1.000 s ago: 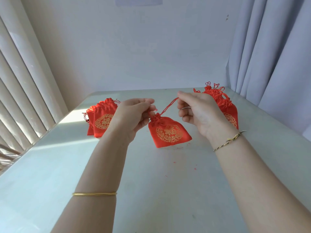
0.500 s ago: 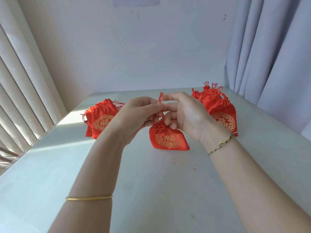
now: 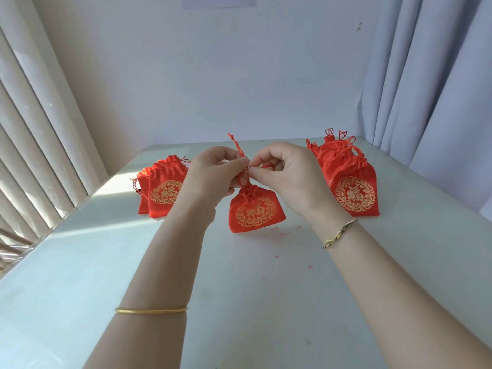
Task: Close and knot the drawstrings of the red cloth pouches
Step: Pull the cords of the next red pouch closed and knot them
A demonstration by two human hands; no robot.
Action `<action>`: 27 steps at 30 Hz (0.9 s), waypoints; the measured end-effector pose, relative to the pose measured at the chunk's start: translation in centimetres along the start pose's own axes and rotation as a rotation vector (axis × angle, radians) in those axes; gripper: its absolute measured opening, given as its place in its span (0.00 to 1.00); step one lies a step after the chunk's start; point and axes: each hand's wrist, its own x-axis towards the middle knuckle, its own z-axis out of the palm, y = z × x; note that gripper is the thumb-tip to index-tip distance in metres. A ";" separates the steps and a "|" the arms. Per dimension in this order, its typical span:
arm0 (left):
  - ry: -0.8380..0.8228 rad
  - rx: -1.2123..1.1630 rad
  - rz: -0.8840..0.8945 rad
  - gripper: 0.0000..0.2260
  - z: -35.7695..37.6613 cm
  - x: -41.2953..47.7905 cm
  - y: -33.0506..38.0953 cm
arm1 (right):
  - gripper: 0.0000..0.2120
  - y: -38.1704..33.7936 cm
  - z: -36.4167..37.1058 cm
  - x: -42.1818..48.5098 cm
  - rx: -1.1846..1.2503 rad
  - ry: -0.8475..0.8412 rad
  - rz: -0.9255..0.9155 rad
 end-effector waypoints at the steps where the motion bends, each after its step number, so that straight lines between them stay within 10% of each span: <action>1: 0.006 -0.007 -0.002 0.06 0.0 0.0 0.0 | 0.02 0.0 0.1 0.0 -0.051 0.017 -0.025; 8: 0.018 -0.116 -0.034 0.02 0.0 0.0 0.4 | 0.03 -0.3 0.5 -0.1 -0.377 0.055 -0.266; 11: -0.064 -0.162 -0.040 0.16 -0.5 -0.2 0.7 | 0.03 -0.3 0.2 -0.2 -0.382 0.022 -0.178; 19: 0.023 0.221 0.171 0.10 0.0 -1.1 1.1 | 0.11 0.1 -0.1 0.2 0.614 -0.118 0.564; 27: 0.029 0.417 0.209 0.06 0.3 -1.0 1.3 | 0.13 0.4 -0.3 0.3 0.789 -0.131 0.681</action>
